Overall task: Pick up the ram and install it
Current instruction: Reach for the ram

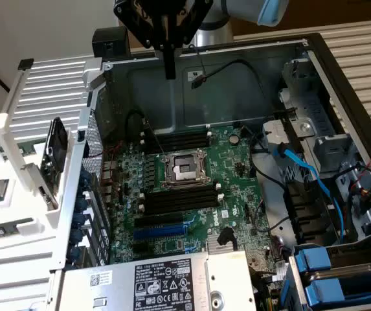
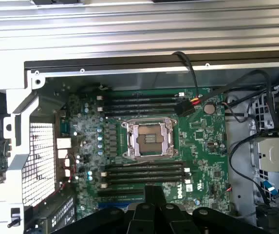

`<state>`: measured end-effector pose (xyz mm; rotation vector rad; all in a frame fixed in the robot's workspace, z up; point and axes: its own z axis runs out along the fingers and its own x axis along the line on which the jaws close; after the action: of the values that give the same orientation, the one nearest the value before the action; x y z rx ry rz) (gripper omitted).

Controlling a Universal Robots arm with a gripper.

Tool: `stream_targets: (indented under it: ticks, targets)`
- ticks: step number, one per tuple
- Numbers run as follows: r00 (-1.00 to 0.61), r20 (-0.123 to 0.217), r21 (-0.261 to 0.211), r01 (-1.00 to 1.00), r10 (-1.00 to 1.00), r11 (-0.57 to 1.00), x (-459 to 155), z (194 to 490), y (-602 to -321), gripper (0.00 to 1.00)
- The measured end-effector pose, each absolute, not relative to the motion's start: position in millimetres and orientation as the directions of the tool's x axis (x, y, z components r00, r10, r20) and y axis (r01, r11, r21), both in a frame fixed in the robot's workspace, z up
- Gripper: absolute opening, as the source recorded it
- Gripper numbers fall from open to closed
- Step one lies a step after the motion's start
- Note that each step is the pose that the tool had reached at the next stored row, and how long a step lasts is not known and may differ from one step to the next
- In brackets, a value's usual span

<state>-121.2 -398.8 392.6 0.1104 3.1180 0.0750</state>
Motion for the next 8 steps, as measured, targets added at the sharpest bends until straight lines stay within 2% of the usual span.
stream_targets:
  ticks: [8]
  targets:
    - [-0.997,-0.019,0.049,0.070,0.071,0.996,-121.2,392.6,-398.8,0.11]
